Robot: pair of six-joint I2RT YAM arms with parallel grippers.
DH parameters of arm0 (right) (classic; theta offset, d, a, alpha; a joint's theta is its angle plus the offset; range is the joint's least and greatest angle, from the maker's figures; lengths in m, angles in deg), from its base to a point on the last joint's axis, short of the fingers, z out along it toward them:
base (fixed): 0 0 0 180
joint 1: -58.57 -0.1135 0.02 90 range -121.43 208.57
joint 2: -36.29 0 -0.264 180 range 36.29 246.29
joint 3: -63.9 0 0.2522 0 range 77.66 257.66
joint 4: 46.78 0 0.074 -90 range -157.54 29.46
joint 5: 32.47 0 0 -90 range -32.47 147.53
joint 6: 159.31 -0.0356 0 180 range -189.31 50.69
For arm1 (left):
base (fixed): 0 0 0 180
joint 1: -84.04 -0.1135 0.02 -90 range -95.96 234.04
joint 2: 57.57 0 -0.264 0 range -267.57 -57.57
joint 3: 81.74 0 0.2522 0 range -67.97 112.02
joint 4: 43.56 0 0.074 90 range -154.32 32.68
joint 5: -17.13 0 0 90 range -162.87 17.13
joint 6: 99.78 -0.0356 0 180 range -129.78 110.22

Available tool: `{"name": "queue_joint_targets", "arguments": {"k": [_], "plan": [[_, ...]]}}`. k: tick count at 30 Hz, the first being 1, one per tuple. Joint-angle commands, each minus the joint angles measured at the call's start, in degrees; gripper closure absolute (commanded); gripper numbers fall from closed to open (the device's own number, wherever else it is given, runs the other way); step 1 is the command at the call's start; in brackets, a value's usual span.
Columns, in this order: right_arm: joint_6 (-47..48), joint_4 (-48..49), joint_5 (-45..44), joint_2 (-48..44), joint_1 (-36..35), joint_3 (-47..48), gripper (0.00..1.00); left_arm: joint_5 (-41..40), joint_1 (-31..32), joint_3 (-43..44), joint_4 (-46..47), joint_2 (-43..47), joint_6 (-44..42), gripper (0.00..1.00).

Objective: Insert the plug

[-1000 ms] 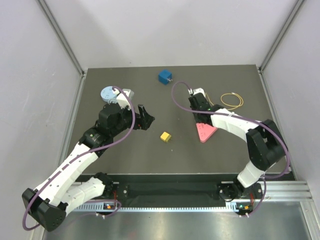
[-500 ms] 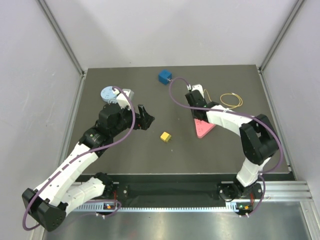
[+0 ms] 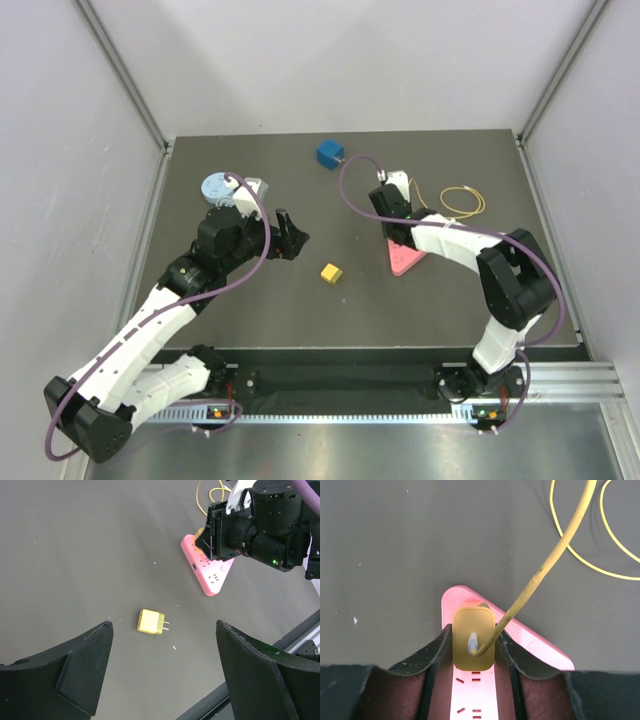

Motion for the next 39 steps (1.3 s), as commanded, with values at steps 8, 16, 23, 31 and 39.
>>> {"name": "queue_joint_targets", "arguments": {"k": [8, 16, 23, 31, 39], "plan": [[0.22, -14.52, 4.84, 2.34, -0.70, 8.88, 0.63, 0.10, -0.17, 0.74, 1.08, 0.86, -0.35, 0.12], [-1.09, -22.25, 6.68, 1.02, -0.08, 18.05, 0.33, -2.27, -0.17, 3.37, -4.71, -1.86, 0.70, 0.14], [-1.79, -26.12, 7.21, -6.35, -0.08, 16.30, 0.29, -15.01, -0.08, 5.57, -14.55, -6.34, 17.54, 0.14], [-2.23, -27.18, 6.42, -18.31, 0.10, 10.59, 0.26, -11.06, -0.08, 7.07, -17.82, -13.37, 35.42, 0.18], [-0.39, -22.88, 9.67, -29.72, 0.10, 4.00, 0.24, -6.84, 0.18, 2.76, -12.19, -18.56, 45.35, 0.28]]}}
